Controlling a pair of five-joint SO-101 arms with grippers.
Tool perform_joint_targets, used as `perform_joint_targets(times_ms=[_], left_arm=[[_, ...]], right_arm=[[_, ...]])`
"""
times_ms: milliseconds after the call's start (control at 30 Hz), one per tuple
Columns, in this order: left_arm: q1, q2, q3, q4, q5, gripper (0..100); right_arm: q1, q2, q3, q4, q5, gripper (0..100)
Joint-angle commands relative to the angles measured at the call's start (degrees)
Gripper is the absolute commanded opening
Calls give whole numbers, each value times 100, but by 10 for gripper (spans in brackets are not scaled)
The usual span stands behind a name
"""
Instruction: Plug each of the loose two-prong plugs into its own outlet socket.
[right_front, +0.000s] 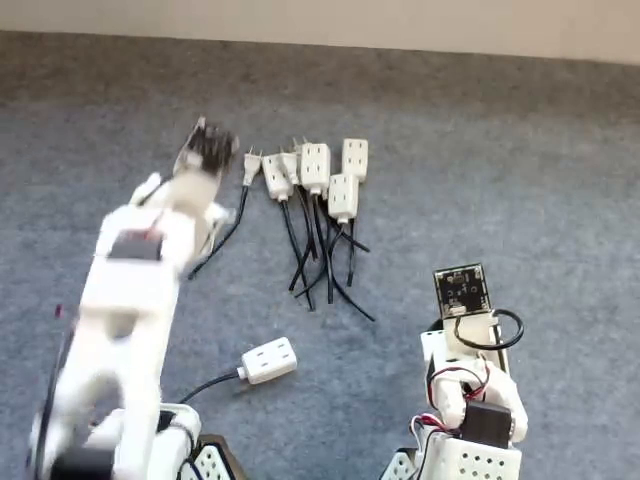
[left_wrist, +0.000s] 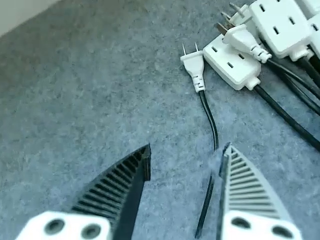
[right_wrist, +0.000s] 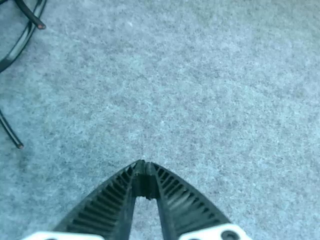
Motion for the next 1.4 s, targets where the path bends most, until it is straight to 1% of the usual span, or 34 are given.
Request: perform_joint_targets(times_ms=[0, 67, 200, 333, 467, 633, 700, 800, 833, 867, 1000, 1167, 1367], left_arm=[[48, 3187, -2677, 202, 255, 227], [136, 4084, -3521, 448, 290, 227], [198, 5270, -4664, 607, 519, 206], [259, 6000, -5288, 703, 519, 202], [268, 6431, -5604, 730, 527, 200], [356, 6633, -5640, 782, 527, 191], [444, 6642, -5640, 932, 501, 133], [611, 6642, -5640, 1169, 492, 14], [664, 6642, -5640, 1231, 492, 1], [699, 6642, -5640, 1266, 492, 13], [743, 6642, -5640, 1433, 492, 4], [646, 6563, -5754, 1662, 492, 4], [303, 5974, -6905, 3042, 484, 4]], right_arm=[[13, -57, 875, -13, 18, 9], [13, -57, 875, -13, 18, 9], [13, -57, 875, -13, 18, 9], [13, -57, 875, -13, 18, 9], [13, -57, 875, -13, 18, 9], [13, -57, 875, -13, 18, 9], [13, -57, 875, -13, 18, 9], [13, -57, 875, -4, 18, 9], [13, -57, 875, -4, 18, 9], [13, -57, 875, -4, 18, 9], [13, -57, 875, 4, 18, 9], [13, -57, 875, 4, 18, 9], [13, -57, 875, 4, 18, 9]])
